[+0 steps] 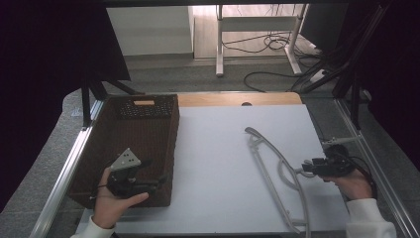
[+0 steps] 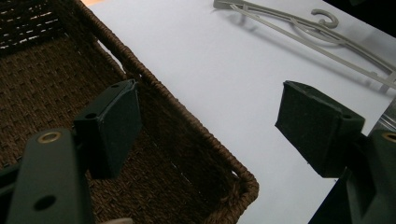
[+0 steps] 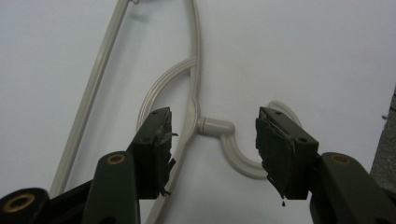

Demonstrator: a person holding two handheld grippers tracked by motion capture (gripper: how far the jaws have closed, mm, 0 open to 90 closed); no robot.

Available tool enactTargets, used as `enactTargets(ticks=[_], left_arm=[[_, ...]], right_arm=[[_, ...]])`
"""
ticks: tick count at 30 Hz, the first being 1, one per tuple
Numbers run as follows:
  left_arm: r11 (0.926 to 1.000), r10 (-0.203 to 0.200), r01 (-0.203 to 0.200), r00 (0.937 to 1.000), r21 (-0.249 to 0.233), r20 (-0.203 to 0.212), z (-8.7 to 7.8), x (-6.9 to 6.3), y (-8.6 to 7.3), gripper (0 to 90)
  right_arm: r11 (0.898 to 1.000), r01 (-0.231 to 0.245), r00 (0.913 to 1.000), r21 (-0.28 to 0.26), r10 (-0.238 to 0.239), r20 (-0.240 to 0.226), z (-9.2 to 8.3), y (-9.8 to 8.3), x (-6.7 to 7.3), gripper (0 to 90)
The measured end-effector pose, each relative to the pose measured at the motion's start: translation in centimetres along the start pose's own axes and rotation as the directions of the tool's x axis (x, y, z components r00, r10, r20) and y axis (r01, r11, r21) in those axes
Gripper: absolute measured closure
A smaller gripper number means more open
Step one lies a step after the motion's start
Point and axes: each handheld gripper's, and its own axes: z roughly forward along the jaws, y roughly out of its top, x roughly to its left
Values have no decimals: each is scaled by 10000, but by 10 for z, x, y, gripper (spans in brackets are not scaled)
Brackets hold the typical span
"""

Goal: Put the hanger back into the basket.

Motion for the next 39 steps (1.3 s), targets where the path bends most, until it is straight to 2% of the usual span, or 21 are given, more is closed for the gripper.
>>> enactTargets(ticks=[11,14,21,31,34,39], left_arm=[[10000,20,-20,10000,-4,14,0,0,0,216],[10000,63,-63,10000,-39,13,0,0,0,219],[10000,50,-50,10000,-51,15,-1,0,0,220],[10000,33,-33,10000,-34,20,0,0,0,219],[10000,23,-23,10000,-37,21,0,0,0,219],[10000,14,-14,10000,-28,14,0,1,-1,219]], right_arm=[[9981,-273,9996,550,276,-47,10,-8,8,478],[9954,-363,9992,882,374,-105,19,-10,10,496],[9906,-468,9988,1288,486,-112,29,-10,14,526],[9807,-420,9989,1911,371,292,44,-10,22,589],[9798,-432,9986,1954,366,377,46,-9,23,603],[9741,-221,9988,2249,117,472,52,-9,27,650]])
